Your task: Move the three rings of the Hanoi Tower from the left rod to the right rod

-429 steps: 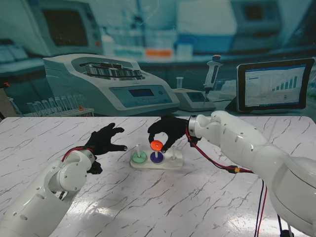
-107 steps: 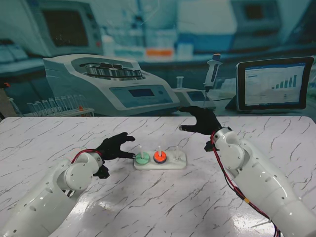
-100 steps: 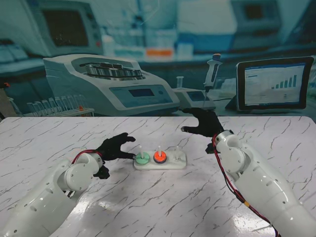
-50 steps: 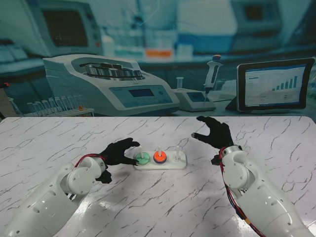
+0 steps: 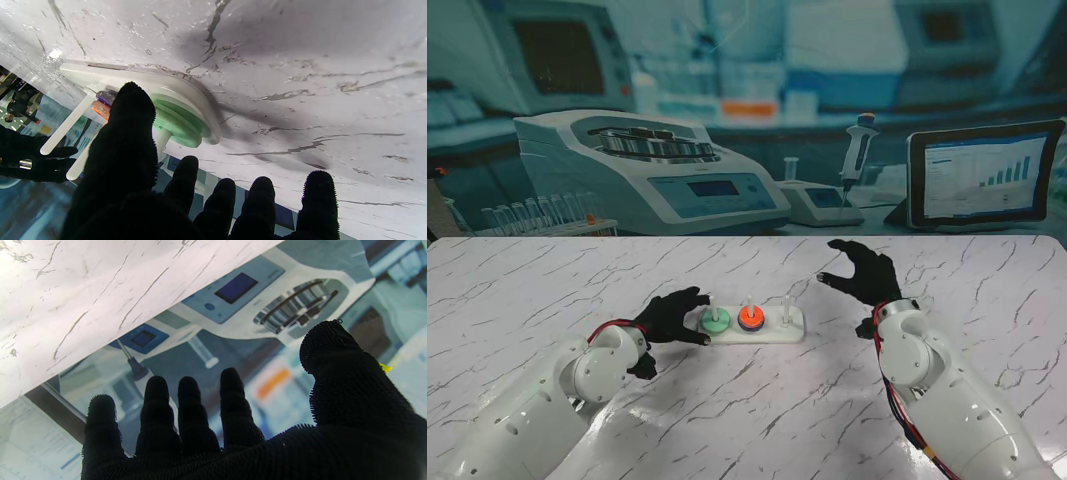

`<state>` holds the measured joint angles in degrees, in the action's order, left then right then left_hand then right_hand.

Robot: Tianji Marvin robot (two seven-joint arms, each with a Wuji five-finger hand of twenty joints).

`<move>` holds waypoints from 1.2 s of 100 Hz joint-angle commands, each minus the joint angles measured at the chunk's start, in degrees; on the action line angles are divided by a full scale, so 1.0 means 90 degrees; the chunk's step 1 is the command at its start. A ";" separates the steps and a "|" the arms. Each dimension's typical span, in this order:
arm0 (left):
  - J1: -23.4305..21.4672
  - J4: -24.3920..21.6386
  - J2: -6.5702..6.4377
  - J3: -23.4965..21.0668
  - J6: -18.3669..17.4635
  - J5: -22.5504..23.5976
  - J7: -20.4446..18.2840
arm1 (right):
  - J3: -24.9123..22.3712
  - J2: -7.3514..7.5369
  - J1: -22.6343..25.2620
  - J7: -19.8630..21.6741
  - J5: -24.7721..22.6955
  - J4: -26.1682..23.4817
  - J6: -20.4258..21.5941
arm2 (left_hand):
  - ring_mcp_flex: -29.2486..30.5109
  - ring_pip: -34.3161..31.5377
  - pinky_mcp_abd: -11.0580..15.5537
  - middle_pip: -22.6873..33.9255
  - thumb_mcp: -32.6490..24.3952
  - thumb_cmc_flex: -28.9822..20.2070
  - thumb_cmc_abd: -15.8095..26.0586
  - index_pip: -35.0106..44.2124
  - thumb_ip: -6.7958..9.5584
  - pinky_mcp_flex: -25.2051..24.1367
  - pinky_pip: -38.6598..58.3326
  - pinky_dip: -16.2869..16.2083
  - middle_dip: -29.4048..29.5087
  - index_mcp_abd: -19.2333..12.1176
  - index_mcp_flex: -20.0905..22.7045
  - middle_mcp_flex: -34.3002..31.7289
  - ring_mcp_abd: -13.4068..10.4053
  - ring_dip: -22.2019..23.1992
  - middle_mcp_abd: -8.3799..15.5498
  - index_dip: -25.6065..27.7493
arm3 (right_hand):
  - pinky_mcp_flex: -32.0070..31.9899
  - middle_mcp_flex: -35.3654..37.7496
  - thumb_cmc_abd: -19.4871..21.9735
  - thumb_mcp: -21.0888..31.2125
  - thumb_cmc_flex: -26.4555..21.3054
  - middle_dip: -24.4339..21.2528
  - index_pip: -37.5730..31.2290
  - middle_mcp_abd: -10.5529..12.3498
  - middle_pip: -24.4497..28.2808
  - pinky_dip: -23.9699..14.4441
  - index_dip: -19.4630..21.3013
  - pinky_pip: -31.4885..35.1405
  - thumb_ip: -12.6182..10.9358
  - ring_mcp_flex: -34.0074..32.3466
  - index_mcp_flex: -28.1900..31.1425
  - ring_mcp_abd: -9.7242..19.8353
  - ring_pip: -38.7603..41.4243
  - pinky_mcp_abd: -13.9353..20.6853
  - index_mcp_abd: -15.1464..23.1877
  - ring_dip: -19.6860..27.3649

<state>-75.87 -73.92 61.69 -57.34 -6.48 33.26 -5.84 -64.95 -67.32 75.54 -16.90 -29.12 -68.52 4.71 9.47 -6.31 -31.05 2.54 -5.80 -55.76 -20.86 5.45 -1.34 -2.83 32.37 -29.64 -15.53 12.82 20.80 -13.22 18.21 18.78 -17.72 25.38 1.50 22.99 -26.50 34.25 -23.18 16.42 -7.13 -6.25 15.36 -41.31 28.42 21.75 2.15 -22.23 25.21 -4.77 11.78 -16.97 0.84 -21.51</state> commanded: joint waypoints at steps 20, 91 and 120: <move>0.0172 0.0212 0.0100 0.0221 -0.0152 -0.0020 0.0097 | 0.0034 -0.0068 0.0040 0.0001 0.0070 -0.0004 0.0033 | 0.0127 -0.0062 -0.0061 0.0013 -0.0934 0.0486 -0.0331 -0.0014 0.0015 0.0033 0.0247 -0.0189 -0.0064 -0.0123 -0.0209 0.0158 -0.0141 0.0122 0.0120 -0.0165 | -0.0031 0.0111 0.0146 -0.0096 -0.0075 -0.0021 -0.0094 -0.0040 0.0013 -0.0094 -0.0014 0.0061 -0.0124 0.0019 0.0020 -0.0038 0.0102 0.0028 -0.0071 -0.0078; 0.0440 0.0423 0.0100 0.0574 -0.0081 -0.0086 -0.0051 | -0.0002 -0.0075 0.0065 0.0022 0.0137 -0.0038 0.0021 | 0.0124 -0.0073 -0.0072 0.0027 -0.1000 0.0396 -0.0375 0.0034 0.0018 0.0021 0.0268 -0.0175 -0.0076 -0.0228 -0.0093 0.0099 -0.0154 0.0125 0.0143 -0.0111 | -0.0002 0.0215 0.0179 -0.0172 -0.0161 -0.0016 -0.0139 -0.0011 0.0043 -0.0107 -0.0028 0.0060 -0.0129 -0.0015 0.0050 -0.0001 0.0115 0.0055 -0.0035 -0.0070; 0.0561 0.0553 0.0091 0.0752 -0.0022 0.0060 -0.0030 | -0.0024 -0.0076 0.0074 0.0023 0.0150 -0.0051 0.0022 | 0.0150 -0.0088 -0.0064 0.0043 -0.1084 0.0349 -0.0400 0.0086 0.0020 0.0038 0.0292 -0.0176 -0.0086 -0.0275 -0.0009 0.0064 -0.0167 0.0130 0.0161 -0.0073 | 0.0010 0.0260 0.0189 -0.0182 -0.0180 -0.0007 -0.0157 -0.0009 0.0068 -0.0115 -0.0033 0.0064 -0.0133 -0.0043 0.0081 -0.0014 0.0133 0.0043 -0.0030 -0.0078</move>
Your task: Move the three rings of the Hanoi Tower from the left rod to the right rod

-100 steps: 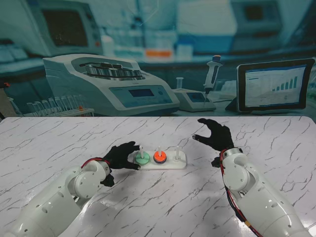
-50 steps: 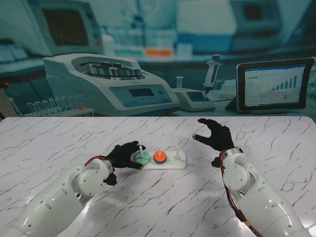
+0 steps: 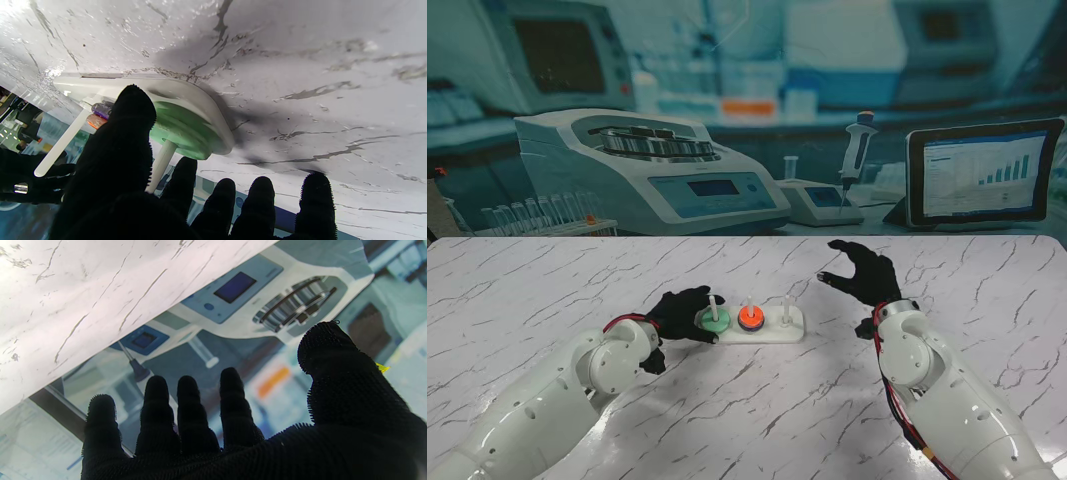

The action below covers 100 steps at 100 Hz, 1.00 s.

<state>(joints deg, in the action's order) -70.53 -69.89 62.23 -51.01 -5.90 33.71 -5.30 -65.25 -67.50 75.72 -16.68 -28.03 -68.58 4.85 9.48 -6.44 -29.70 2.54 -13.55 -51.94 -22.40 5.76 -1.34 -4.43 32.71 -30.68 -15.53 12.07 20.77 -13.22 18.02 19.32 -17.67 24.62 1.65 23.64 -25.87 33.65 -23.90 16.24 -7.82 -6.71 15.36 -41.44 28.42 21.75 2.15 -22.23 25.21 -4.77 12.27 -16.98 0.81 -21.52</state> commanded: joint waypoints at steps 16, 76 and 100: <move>-0.0021 0.0110 0.0027 0.0079 -0.0049 0.0109 -0.0041 | -0.0005 -0.0059 0.0059 -0.0011 0.0041 -0.0048 0.0012 | 0.0193 -0.0100 -0.0204 0.0064 -0.0312 -0.0131 -0.0231 0.0141 0.0024 0.0245 0.0294 -0.0070 -0.0098 -0.0229 0.0114 0.0014 -0.0167 0.0082 0.0163 0.0075 | -0.0009 0.0190 0.0136 -0.0122 -0.0125 0.0013 -0.0083 0.0026 0.0074 -0.0101 -0.0037 0.0061 -0.0133 -0.0029 0.0076 -0.0018 0.0079 0.0039 -0.0054 -0.0076; -0.0012 0.0199 0.0125 0.0163 0.0201 0.0179 0.0374 | -0.0031 -0.0064 0.0071 -0.0033 0.0053 -0.0056 0.0018 | 0.0483 -0.0283 -0.0183 0.0299 0.1386 -0.1417 0.1118 0.1432 -0.0040 0.0364 0.0681 -0.0049 -0.0200 -0.1078 0.1145 -0.0684 -0.0262 0.0191 0.0331 0.0961 | -0.0013 0.0153 0.0171 -0.0194 -0.0207 0.0007 -0.0091 -0.0005 0.0087 -0.0100 -0.0048 0.0049 -0.0140 0.0003 0.0043 -0.0012 0.0087 0.0061 -0.0100 -0.0068; -0.0090 0.0109 0.0139 0.0037 0.0213 0.0193 0.0476 | -0.0023 -0.0064 0.0074 -0.0029 0.0052 -0.0049 -0.0005 | 0.0531 -0.0303 -0.0205 0.0350 0.1567 -0.1703 0.0943 0.1998 -0.0129 0.0371 0.0709 -0.0038 -0.0212 -0.1260 0.1225 -0.0854 -0.0250 0.0198 0.0405 0.1438 | 0.0000 0.0146 0.0183 -0.0205 -0.0195 0.0003 -0.0086 0.0007 0.0085 -0.0103 -0.0053 0.0055 -0.0142 -0.0009 0.0033 0.0006 0.0094 0.0069 -0.0093 -0.0069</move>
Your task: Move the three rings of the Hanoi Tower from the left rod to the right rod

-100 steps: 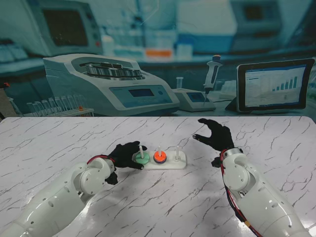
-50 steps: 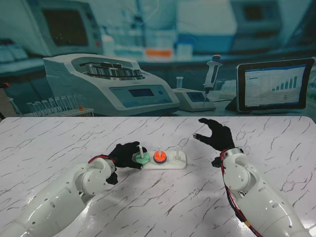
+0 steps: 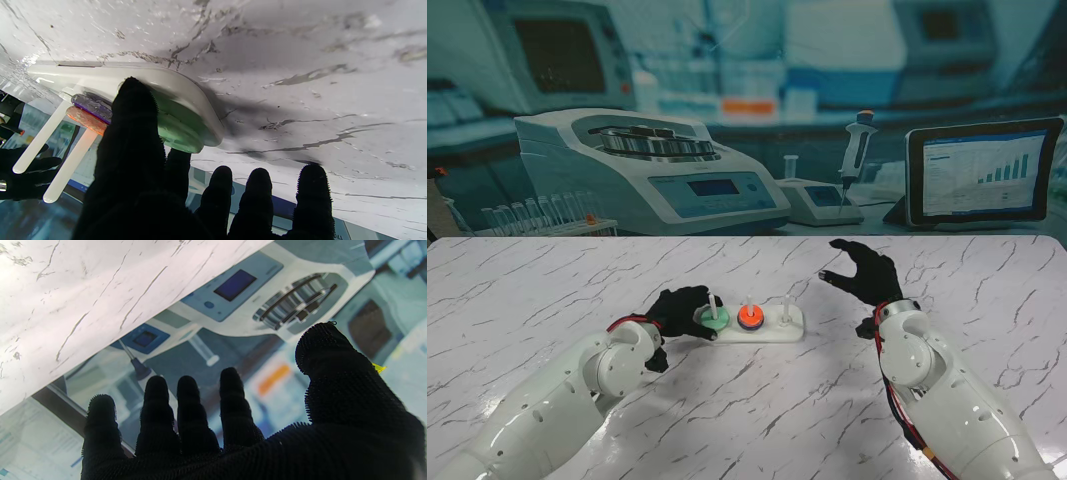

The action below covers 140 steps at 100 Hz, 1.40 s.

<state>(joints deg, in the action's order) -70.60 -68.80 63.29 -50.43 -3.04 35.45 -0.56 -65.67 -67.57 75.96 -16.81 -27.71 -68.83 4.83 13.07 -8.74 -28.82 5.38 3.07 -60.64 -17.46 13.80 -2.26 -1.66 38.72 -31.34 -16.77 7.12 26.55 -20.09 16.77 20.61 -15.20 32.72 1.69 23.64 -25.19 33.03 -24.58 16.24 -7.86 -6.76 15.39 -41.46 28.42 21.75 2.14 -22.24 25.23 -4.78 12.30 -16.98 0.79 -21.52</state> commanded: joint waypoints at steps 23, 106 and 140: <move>-0.0247 -0.0334 -0.0005 -0.0311 -0.0113 0.0118 -0.0036 | 0.0035 -0.0059 0.0052 -0.0004 0.0031 -0.0019 -0.0022 | 0.0149 -0.0038 -0.0320 0.0043 -0.0257 -0.0822 0.0312 0.1294 -0.0074 0.0064 0.0037 0.0046 -0.0071 -0.0749 0.0614 -0.0177 -0.0101 0.0043 0.0152 0.0612 | 0.0000 0.0161 0.0109 -0.0135 -0.0121 0.0005 -0.0087 0.0009 0.0091 -0.0107 -0.0055 0.0060 -0.0144 -0.0016 0.0039 -0.0009 0.0094 0.0059 -0.0106 -0.0069; -0.0594 -0.1556 -0.0101 -0.1191 -0.0186 0.0340 -0.0368 | 0.0060 -0.0067 0.0055 0.0017 0.0088 -0.0001 -0.0029 | 0.0238 -0.0023 -0.0392 0.0001 -0.0231 -0.0840 0.0272 0.1319 -0.0091 0.0095 0.0044 0.0073 -0.0047 -0.0762 0.0678 -0.0335 -0.0021 0.0008 0.0112 0.0556 | -0.0023 0.0162 0.0089 -0.0155 -0.0162 -0.0002 -0.0125 -0.0014 0.0098 -0.0102 -0.0056 0.0043 -0.0145 0.0009 0.0074 -0.0024 0.0090 0.0060 -0.0129 -0.0060; -0.0388 -0.1598 -0.0010 -0.1032 -0.0468 -0.0108 -0.0257 | 0.0047 -0.0071 0.0061 -0.0010 0.0083 -0.0001 -0.0046 | 0.0268 -0.0030 -0.0408 0.0000 -0.0234 -0.0862 0.0224 0.1309 -0.0086 0.0109 0.0069 0.0070 -0.0047 -0.0781 0.0723 -0.0377 -0.0011 0.0006 0.0124 0.0603 | -0.0015 0.0178 0.0105 -0.0152 -0.0150 -0.0003 -0.0128 0.0015 0.0087 -0.0107 -0.0060 0.0049 -0.0145 -0.0013 0.0084 0.0002 0.0083 0.0065 -0.0108 -0.0061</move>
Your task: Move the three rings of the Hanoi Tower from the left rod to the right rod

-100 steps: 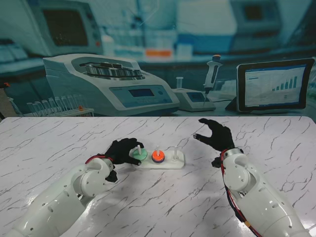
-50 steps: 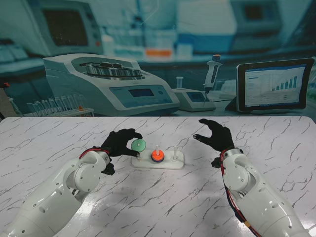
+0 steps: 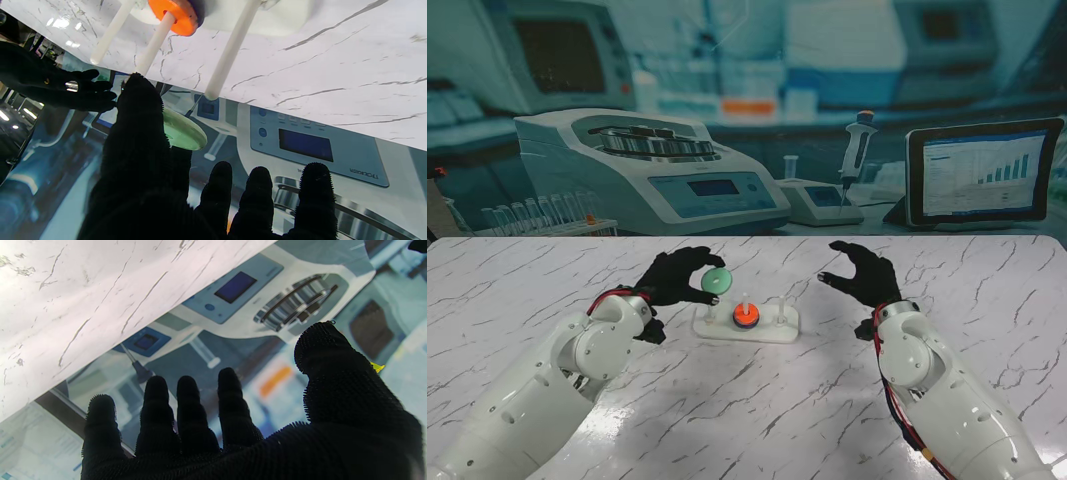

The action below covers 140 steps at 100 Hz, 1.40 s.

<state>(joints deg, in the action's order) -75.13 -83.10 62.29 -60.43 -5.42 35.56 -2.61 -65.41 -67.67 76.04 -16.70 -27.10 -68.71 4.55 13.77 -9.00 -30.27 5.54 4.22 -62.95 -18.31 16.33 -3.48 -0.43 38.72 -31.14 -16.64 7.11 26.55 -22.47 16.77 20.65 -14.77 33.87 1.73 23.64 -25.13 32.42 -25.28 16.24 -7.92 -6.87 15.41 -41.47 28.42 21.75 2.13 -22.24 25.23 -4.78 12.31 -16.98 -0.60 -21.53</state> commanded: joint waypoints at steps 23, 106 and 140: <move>0.0502 0.0270 0.0206 0.0509 -0.0344 -0.0608 0.0000 | -0.0006 -0.0061 0.0051 -0.0045 0.0004 -0.0004 -0.0015 | 0.0199 0.0002 -0.0250 -0.0017 -0.0366 -0.0605 0.0314 0.1026 0.0053 -0.0038 0.0077 0.0044 -0.0064 -0.0782 0.0728 -0.0122 -0.0023 0.0001 0.0086 0.0487 | -0.0023 0.0183 0.0092 -0.0088 -0.0083 0.0001 -0.0133 0.0012 0.0091 -0.0107 -0.0059 0.0049 -0.0142 -0.0027 0.0103 -0.0018 0.0087 0.0050 0.0037 -0.0066; 0.1704 0.1647 0.0672 0.2095 -0.1184 -0.1620 0.0295 | -0.0119 -0.0088 0.0003 -0.0118 0.0083 0.0231 -0.0110 | 0.0260 -0.0015 -0.0229 0.0025 -0.0399 -0.0568 0.0386 0.1034 0.0091 -0.0028 0.0114 0.0003 -0.0093 -0.0767 0.0600 -0.0151 -0.0101 0.0018 0.0207 0.0400 | -0.0020 0.0164 0.0072 -0.0147 -0.0220 -0.0002 -0.0135 0.0017 0.0114 -0.0105 -0.0065 0.0045 -0.0147 -0.0006 0.0097 -0.0013 0.0104 0.0079 0.0111 -0.0063; 0.1877 0.1880 0.0709 0.2340 -0.1198 -0.1618 0.0241 | -0.0175 -0.0092 0.0018 -0.0194 0.0045 0.0257 -0.0125 | 0.0252 -0.0014 -0.0224 0.0043 -0.0409 -0.0597 0.0332 0.1112 0.0097 -0.0030 0.0121 -0.0021 -0.0098 -0.0798 0.0630 -0.0140 -0.0092 0.0026 0.0200 0.0422 | -0.0018 0.0171 0.0095 -0.0164 -0.0220 -0.0005 -0.0128 0.0016 0.0103 -0.0111 -0.0070 0.0051 -0.0149 -0.0028 0.0105 -0.0006 0.0093 0.0057 0.0126 -0.0064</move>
<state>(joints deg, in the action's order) -58.58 -66.40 68.33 -39.67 -15.04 20.98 0.48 -67.09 -68.08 75.80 -18.17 -26.78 -66.30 3.51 15.85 -9.03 -30.31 5.54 4.23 -63.02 -18.88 17.16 -3.48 -0.42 38.72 -31.13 -16.64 7.11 26.60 -22.47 16.77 20.65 -14.64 34.16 1.73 23.64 -25.13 31.79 -26.96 16.24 -8.54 -6.89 15.42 -41.51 28.42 21.75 2.12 -22.24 25.23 -4.78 12.32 -16.99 -0.60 -21.52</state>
